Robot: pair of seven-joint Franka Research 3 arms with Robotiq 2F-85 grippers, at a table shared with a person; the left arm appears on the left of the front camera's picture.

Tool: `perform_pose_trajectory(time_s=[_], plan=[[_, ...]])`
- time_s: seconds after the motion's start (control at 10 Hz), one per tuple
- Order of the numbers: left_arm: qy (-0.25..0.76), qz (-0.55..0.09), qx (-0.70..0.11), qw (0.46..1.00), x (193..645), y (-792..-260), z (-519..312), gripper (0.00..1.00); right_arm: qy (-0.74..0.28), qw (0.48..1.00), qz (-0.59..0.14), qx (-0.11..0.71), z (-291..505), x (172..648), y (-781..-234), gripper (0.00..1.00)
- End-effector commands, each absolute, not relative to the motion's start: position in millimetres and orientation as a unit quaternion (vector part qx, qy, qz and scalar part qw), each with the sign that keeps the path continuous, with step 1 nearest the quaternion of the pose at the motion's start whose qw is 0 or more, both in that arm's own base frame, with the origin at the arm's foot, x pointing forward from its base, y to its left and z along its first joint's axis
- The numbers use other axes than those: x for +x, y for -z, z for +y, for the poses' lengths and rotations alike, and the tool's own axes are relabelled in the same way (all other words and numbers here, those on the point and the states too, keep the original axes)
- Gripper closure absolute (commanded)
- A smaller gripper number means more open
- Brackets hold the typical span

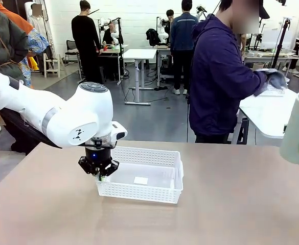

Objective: Clean and organize the cups into the basket.
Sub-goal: Pick up the Organizing basket and move it to the center of the table, then pick up the Reusable plastic cup from the right side of the table and place it inside the Organizing basket.

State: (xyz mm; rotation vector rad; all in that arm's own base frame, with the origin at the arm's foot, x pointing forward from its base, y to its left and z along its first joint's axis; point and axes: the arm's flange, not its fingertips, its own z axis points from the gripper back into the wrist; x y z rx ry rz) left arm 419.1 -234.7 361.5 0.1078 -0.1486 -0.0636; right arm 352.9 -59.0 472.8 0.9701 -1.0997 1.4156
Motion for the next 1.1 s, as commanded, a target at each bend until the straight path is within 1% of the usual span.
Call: perform_pose_trajectory(time_s=[0.0,0.2,0.5,0.6,0.8,0.9,1.0], plan=[[0.039,-0.076,0.057,0.995,418.9,-360.0,-233.6,1.0,-0.673,0.554,-0.367,0.326,19.7,361.3,-508.8,0.19],[0.039,-0.076,0.057,0.995,418.9,-360.0,-233.6,1.0,-0.708,0.594,-0.264,0.276,100.0,382.3,-520.4,0.19],[0.039,-0.076,0.057,0.995,418.9,-360.0,-233.6,1.0,-0.72,0.622,-0.17,0.258,186.9,412.8,-509.2,0.19],[0.039,-0.076,0.057,0.995,418.9,-360.0,-233.6,1.0,-0.713,0.633,-0.151,0.26,213.1,425.3,-502.7,0.19],[0.039,-0.076,0.057,0.995,418.9,-360.0,-233.6,1.0,-0.71,0.641,-0.148,0.253,252.1,435.5,-489.4,0.19],[0.039,-0.076,0.057,0.995,418.9,-360.0,-233.6,1.0,-0.708,0.636,-0.16,0.262,257.7,432.5,-488.0,0.19],[0.039,-0.076,0.057,0.995,418.9,-360.0,-233.6,1.0,-0.715,0.633,-0.148,0.256,242.2,426.9,-478.1,0.19]])
